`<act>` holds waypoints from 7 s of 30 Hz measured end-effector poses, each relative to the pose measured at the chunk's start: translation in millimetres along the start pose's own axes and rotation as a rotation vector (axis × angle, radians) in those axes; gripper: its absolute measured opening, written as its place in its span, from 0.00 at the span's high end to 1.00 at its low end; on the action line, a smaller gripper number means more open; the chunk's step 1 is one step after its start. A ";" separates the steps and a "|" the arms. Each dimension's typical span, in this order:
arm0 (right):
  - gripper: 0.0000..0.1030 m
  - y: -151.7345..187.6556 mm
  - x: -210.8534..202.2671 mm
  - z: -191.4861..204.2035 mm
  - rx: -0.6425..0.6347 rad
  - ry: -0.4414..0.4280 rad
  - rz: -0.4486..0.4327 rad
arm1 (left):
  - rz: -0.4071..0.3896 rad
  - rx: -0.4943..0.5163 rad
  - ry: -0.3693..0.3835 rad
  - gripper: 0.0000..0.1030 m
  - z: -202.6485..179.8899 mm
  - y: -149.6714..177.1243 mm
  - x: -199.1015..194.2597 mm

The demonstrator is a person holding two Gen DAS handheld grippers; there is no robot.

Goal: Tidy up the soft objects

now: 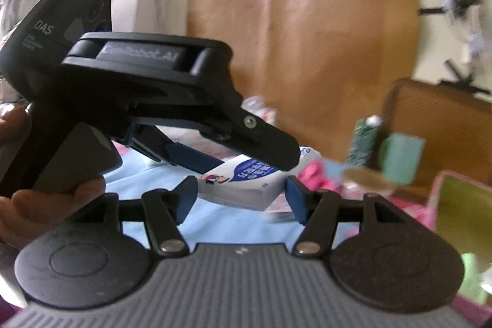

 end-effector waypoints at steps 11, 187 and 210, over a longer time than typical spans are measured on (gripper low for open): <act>0.36 22.6 -44.9 -98.6 0.122 0.257 -0.059 | 0.107 0.177 0.111 0.01 -99.9 -19.9 98.2; 0.48 39.8 85.4 -11.2 0.003 0.066 0.205 | 0.127 0.021 0.099 0.20 3.9 28.2 49.2; 0.32 54.6 43.5 -59.7 0.115 0.069 0.132 | 0.051 -0.113 -0.028 0.07 48.3 -10.8 34.0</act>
Point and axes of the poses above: each gripper's, at about its wrist camera, not at the fingertips, and x roughly the way its jaws point, z to its left, y to its underside, the point moved 7 cm from there along x, roughly the way its jaws point, and after that the axes turned 8 degrees about z, right-handed, at the moved point
